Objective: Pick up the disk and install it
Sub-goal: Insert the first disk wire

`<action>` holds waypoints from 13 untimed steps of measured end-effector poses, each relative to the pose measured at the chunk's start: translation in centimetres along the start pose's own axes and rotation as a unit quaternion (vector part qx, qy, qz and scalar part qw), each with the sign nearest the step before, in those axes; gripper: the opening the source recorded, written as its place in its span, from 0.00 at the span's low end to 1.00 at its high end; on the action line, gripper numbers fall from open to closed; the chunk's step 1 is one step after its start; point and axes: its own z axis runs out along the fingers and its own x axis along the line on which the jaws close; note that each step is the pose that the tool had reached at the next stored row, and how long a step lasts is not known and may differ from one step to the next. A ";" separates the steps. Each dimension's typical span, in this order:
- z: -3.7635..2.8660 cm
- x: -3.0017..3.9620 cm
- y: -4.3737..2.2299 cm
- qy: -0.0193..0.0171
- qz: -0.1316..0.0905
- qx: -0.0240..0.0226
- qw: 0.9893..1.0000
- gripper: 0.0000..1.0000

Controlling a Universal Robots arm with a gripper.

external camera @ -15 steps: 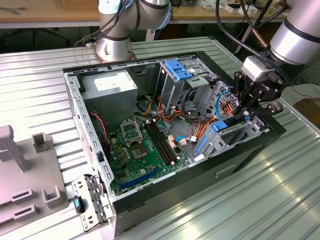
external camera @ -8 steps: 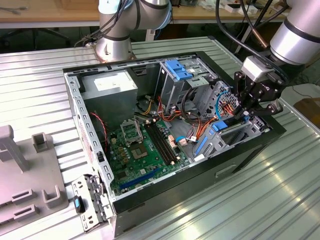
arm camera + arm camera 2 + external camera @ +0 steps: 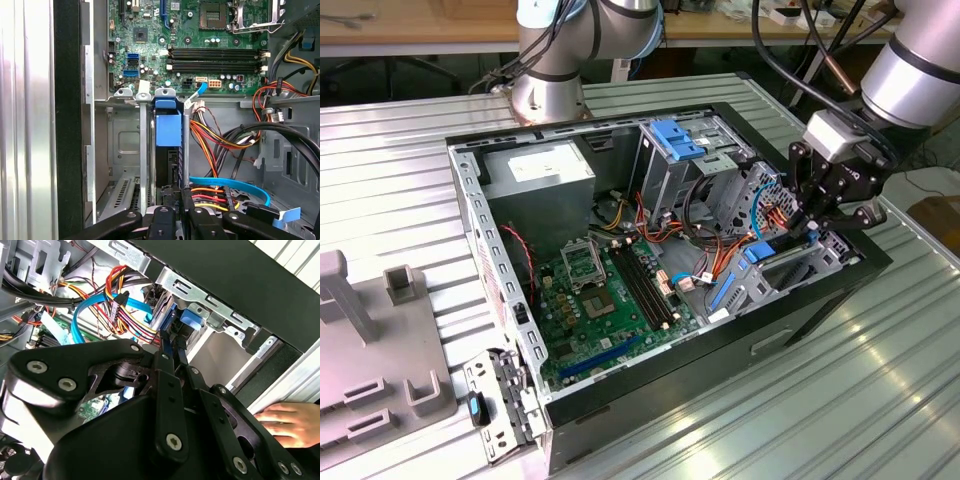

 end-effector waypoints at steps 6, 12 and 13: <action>0.01 -0.07 0.00 0.000 0.002 0.000 1.000 0.17; 0.27 -0.07 0.00 0.000 0.002 0.000 1.000 0.17; 0.33 -0.07 0.01 0.000 0.002 0.000 1.000 0.17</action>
